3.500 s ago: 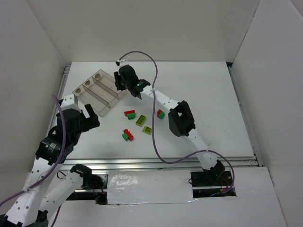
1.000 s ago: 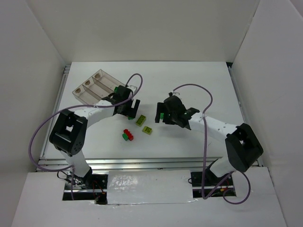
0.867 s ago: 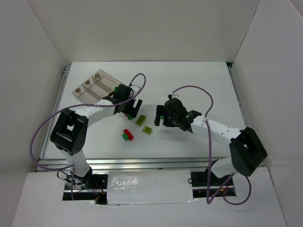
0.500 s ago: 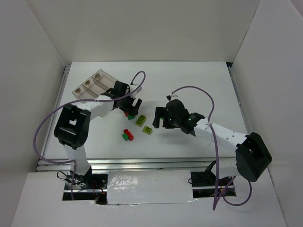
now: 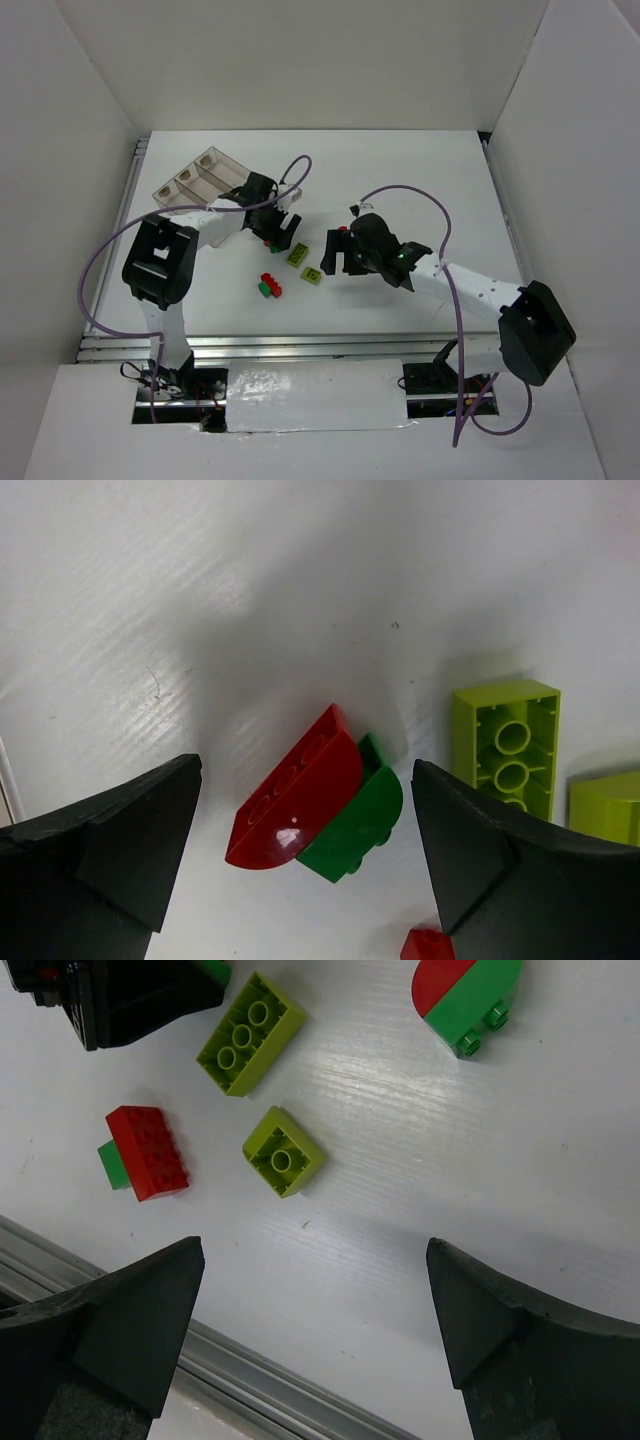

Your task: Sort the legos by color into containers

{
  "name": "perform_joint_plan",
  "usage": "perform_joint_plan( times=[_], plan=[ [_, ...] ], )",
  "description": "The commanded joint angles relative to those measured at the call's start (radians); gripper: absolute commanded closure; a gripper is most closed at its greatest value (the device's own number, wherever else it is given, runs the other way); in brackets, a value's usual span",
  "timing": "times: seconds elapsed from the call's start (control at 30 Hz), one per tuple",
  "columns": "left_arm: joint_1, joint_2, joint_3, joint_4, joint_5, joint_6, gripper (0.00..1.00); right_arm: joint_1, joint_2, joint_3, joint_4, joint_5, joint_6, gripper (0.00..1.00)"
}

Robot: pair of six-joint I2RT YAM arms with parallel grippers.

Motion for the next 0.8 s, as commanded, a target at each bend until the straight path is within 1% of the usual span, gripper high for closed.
perform_joint_plan(
  times=[0.0, 0.13, 0.2, 0.3, 0.33, 0.37, 0.4, 0.43, 0.5, 0.6, 0.67, 0.7, 0.77],
  plan=[
    [-0.013, -0.022, -0.003, -0.012, -0.023, 0.017, 0.01, 0.013, -0.021, -0.005, 0.041, -0.003, -0.014, 0.0],
    [-0.013, 0.003, -0.018, -0.006, -0.04, 0.003, 0.05, 0.013, -0.018, -0.005, 0.044, -0.006, -0.014, 0.0],
    [-0.013, 0.004, -0.024, 0.007, -0.055, -0.012, 0.16, 0.013, -0.015, 0.0, 0.042, -0.003, -0.014, 0.0],
    [-0.013, -0.013, -0.023, 0.006, -0.08, -0.015, 0.28, 0.019, -0.01, 0.005, 0.042, 0.002, -0.012, 0.0],
    [-0.013, -0.017, -0.023, 0.009, -0.083, -0.015, 0.4, 0.019, -0.009, 0.005, 0.042, 0.003, -0.011, 0.0],
    [-0.013, -0.019, -0.021, 0.009, -0.086, -0.015, 0.46, 0.019, -0.007, 0.003, 0.044, 0.003, -0.011, 0.0],
    [-0.013, -0.023, -0.02, 0.01, -0.097, -0.021, 0.49, 0.019, -0.006, 0.001, 0.044, 0.005, -0.011, 0.0],
    [-0.013, -0.022, -0.018, 0.012, -0.097, -0.021, 0.5, 0.019, -0.004, 0.003, 0.044, 0.006, -0.011, 0.01],
    [-0.013, -0.014, -0.009, 0.012, -0.098, -0.026, 0.56, 0.019, -0.003, 0.003, 0.042, 0.011, -0.009, 0.0],
    [-0.013, -0.022, 0.002, 0.02, -0.094, -0.038, 0.77, 0.019, 0.0, 0.005, 0.041, 0.014, -0.009, 0.0],
    [-0.013, -0.04, 0.008, 0.03, -0.109, -0.057, 0.95, 0.019, 0.002, 0.003, 0.044, 0.014, -0.009, 0.0],
    [-0.013, -0.063, 0.025, 0.027, -0.117, -0.073, 1.0, 0.019, 0.0, 0.003, 0.051, 0.012, -0.006, 0.0],
    [-0.013, -0.091, 0.046, 0.02, -0.124, -0.098, 1.0, 0.019, 0.003, -0.005, 0.064, 0.009, -0.001, 0.0]
  ],
)
